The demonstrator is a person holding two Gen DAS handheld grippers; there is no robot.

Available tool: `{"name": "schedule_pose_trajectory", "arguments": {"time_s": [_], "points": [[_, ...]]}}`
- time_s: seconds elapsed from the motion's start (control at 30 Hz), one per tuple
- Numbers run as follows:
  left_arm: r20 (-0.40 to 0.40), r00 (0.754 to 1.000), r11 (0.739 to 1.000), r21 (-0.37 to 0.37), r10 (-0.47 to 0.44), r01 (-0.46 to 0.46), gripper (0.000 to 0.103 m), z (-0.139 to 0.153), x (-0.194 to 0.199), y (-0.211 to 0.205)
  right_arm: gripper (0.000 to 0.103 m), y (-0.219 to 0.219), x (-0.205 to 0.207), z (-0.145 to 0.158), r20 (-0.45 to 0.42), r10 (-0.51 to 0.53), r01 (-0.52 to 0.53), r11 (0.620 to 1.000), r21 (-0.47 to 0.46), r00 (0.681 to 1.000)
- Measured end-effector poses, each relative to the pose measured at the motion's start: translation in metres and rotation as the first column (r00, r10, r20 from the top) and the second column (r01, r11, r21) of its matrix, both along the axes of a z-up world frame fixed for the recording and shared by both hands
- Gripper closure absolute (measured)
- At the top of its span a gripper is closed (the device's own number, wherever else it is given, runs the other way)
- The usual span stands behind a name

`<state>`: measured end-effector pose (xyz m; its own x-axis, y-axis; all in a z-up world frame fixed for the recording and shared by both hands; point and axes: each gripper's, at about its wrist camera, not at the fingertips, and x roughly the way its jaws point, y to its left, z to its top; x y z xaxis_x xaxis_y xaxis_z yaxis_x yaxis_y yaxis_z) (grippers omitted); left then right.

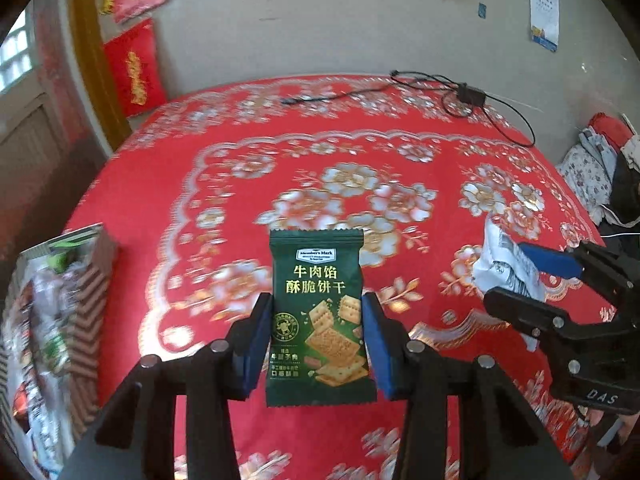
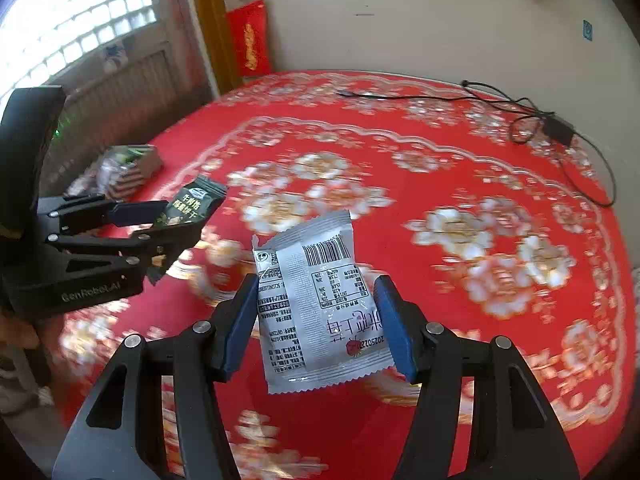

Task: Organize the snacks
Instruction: 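Carry the green cracker packet and white packet over the white tray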

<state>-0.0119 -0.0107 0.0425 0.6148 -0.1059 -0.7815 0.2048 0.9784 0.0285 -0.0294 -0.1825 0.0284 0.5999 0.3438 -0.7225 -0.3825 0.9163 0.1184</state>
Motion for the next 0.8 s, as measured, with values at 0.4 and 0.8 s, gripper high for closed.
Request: {"name": "schedule_pose_trajectory", "arguments": {"time_s": [0.4,0.8], "points": [[0.069,0.996,0.998,-0.035,0.061,-0.059,0.056,0.027,-0.033,0.064,0.045,0.063,-0.022,0.014,0.028,0.063,-0.064,0.997,0.050,0.998],[0.101,0.972,0.977,-0.043,0.211,-0.208,0.056,0.037,-0.059,0.139,0.045,0.129,-0.022,0.027,0.054,0.183,-0.185,0.982,0.027,0.982]]}}
